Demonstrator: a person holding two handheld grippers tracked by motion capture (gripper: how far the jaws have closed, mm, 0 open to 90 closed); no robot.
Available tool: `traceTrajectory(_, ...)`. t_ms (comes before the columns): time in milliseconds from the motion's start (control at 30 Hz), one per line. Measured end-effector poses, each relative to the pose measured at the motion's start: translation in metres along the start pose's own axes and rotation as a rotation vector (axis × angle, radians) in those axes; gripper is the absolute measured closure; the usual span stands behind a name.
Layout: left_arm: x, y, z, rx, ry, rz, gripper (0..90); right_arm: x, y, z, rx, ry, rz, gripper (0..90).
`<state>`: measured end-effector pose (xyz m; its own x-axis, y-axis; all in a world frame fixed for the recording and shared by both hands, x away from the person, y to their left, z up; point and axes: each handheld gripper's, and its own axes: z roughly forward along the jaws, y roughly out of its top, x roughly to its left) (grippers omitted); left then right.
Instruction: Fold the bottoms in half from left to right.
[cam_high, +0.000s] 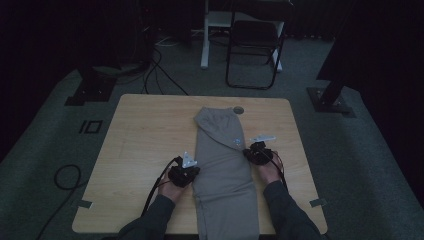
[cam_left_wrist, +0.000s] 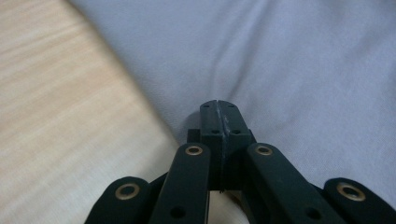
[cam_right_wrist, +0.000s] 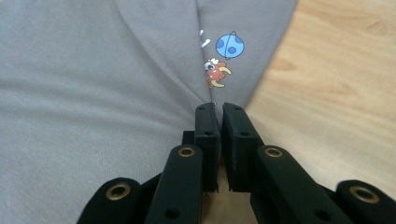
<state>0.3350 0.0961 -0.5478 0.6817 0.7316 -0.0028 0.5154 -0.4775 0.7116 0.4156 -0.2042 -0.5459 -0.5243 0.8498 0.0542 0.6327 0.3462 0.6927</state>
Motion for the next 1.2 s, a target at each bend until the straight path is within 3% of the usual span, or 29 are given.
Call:
traceTrajectory(100,0.002,0.004,-0.003,-0.025,0.037,-0.009,82.9,0.006,-0.001,-0.003,0.019,0.015,-0.004,82.6)
traceTrajectory(167,0.007,0.011,-0.002,-0.055,0.076,-0.036,82.4,0.009,-0.001,-0.003,0.018,0.024,-0.002,70.9)
traceTrajectory(300,0.020,0.029,0.011,-0.079,0.090,-0.066,83.8,0.013,0.009,0.003,-0.031,0.022,-0.022,57.0)
traceTrajectory(433,0.027,0.042,0.032,-0.050,0.100,-0.061,87.2,0.024,0.028,0.015,-0.057,0.032,-0.058,51.0)
traceTrajectory(533,0.030,0.042,0.044,-0.020,0.108,-0.071,89.3,0.035,0.042,0.027,-0.063,0.031,-0.094,48.0)
traceTrajectory(667,0.030,0.041,0.045,-0.023,0.108,-0.058,89.5,0.048,0.055,0.044,-0.045,0.019,-0.132,39.1)
traceTrajectory(800,0.031,0.040,0.045,-0.027,0.103,-0.052,89.7,0.057,0.062,0.059,-0.026,0.001,-0.138,29.7)
traceTrajectory(933,0.031,0.038,0.045,-0.029,0.108,-0.046,89.8,0.056,0.065,0.069,-0.012,-0.041,-0.170,30.2)
traceTrajectory(1033,0.032,0.037,0.044,-0.036,0.102,-0.051,89.9,0.044,0.067,0.068,-0.014,-0.120,-0.146,39.6)
traceTrajectory(1133,0.032,0.036,0.044,-0.037,0.101,-0.050,89.8,0.025,0.066,0.063,-0.002,-0.202,-0.104,51.2)
traceTrajectory(1200,0.032,0.036,0.043,-0.036,0.099,-0.048,89.8,0.011,0.064,0.059,0.005,-0.241,-0.064,54.4)
